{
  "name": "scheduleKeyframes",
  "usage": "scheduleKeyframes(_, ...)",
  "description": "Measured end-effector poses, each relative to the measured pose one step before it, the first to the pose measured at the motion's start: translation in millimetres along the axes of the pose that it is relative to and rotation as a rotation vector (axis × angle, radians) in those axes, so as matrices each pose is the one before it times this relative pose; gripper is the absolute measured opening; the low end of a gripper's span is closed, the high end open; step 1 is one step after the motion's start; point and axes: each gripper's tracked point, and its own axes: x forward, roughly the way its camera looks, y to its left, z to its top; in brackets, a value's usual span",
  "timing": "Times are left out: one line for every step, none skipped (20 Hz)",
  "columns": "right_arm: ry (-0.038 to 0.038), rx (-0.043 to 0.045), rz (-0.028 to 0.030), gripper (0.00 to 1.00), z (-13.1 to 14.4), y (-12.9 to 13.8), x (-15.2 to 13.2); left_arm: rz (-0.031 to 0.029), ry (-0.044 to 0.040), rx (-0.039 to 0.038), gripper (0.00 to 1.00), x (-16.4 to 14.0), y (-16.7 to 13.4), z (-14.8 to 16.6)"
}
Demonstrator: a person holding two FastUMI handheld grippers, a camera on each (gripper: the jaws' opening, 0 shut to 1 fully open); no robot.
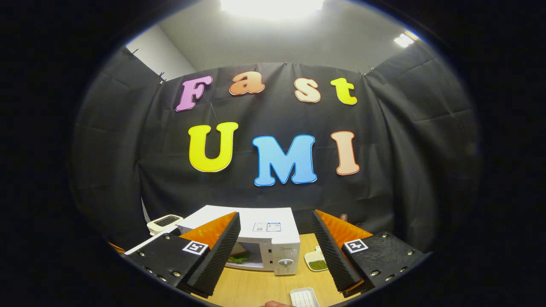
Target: Open the microwave oven with the left hand, put the food in, and close the microwave oven.
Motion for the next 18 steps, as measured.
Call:
scheduleKeyframes(0.00135, 0.00046, 0.00029, 1.00, 0.64, -7.57, 2.51, -0.00739, 0.00494, 0.00966, 0.07, 3.63, -12.80, 0.43)
scheduleKeyframes(0.00295, -0.00048, -0.00021, 1.00, -0.68, -6.94, 2.28, -0.00762, 0.00234, 0.00477, 0.07, 3.29, -11.22, 1.35)
scheduleKeyframes(0.00208, 0.00031, -0.00068, 1.00, -0.95, -7.14, 1.82, -0.00950, 0.00301, 0.00356, 0.07, 3.93, -11.60, 1.32)
scheduleKeyframes(0.00231, 0.00231, -0.00116, 1.00, -0.24, -6.83, 2.32, -0.00940, 0.00340, 0.00090, 0.09, 4.61, -11.45, 1.12)
scheduleKeyframes(0.00323, 0.00413, 0.00175, 1.00, -0.66, -5.95, 2.68, -0.01074, 0.00495, -0.00104, 0.07, 2.13, -11.28, 0.20)
scheduleKeyframes(0.00469, 0.00373, 0.00439, 1.00, -0.49, -4.79, 2.04, -0.00915, 0.00365, 0.00023, 0.05, 4.38, -9.90, 1.66)
scheduleKeyframes(0.00545, 0.00095, 0.00110, 1.00, -1.53, -5.34, 2.02, -0.00687, 0.00228, 0.00137, 0.09, 5.09, -8.79, 1.41)
scheduleKeyframes(0.00140, -0.00081, 0.00212, 1.00, 0.04, -6.29, 2.02, -0.00365, -0.00147, 0.00549, 0.07, 3.55, -9.06, 3.45)
scheduleKeyframes(0.00143, -0.00259, 0.00116, 1.00, -0.12, -5.41, 2.15, -0.00250, 0.00023, 0.00370, 0.07, 5.36, -6.61, 0.83)
scheduleKeyframes(0.00135, -0.00235, 0.00355, 1.00, -0.09, -4.34, 2.02, -0.00307, -0.00018, 0.00021, 0.07, 3.96, -7.56, 2.77)
scheduleKeyframes(0.00358, -0.00293, 0.00395, 1.00, -0.76, -4.31, 1.51, -0.00567, 0.00195, -0.00074, 0.07, 4.61, -7.08, 1.39)
scheduleKeyframes(0.00426, -0.00187, 0.00387, 1.00, -1.30, -4.26, 2.16, -0.00525, 0.00020, 0.00069, 0.07, 3.98, -7.67, 2.17)
scheduleKeyframes(0.00392, -0.00002, 0.00453, 1.00, -1.22, -3.71, 1.54, -0.00674, 0.00068, 0.00199, 0.07, 5.34, -8.36, 1.02)
scheduleKeyframes(0.00274, 0.00071, 0.00369, 1.00, -0.89, -3.53, 0.92, -0.01106, 0.00013, 0.00358, 0.07, 6.32, -7.45, 2.17)
scheduleKeyframes(0.00279, -0.00111, 0.00381, 1.00, -0.84, -3.68, 0.37, -0.01378, -0.00299, 0.00217, 0.07, 5.60, -9.23, 3.47)
scheduleKeyframes(0.00110, -0.00234, 0.00106, 1.00, 0.33, -3.94, 0.28, -0.01544, -0.00391, 0.00166, 0.05, 6.37, -8.44, 3.84)
scheduleKeyframes(-0.00081, -0.00139, -0.00085, 1.00, -0.07, -3.97, 0.66, -0.01313, 0.00065, 0.00301, 0.09, 7.23, -7.29, 1.66)
scheduleKeyframes(0.00129, 0.00147, -0.00207, 1.00, -0.51, -4.00, 1.00, -0.01016, 0.00052, 0.00459, 0.07, 7.00, -6.71, 3.01)
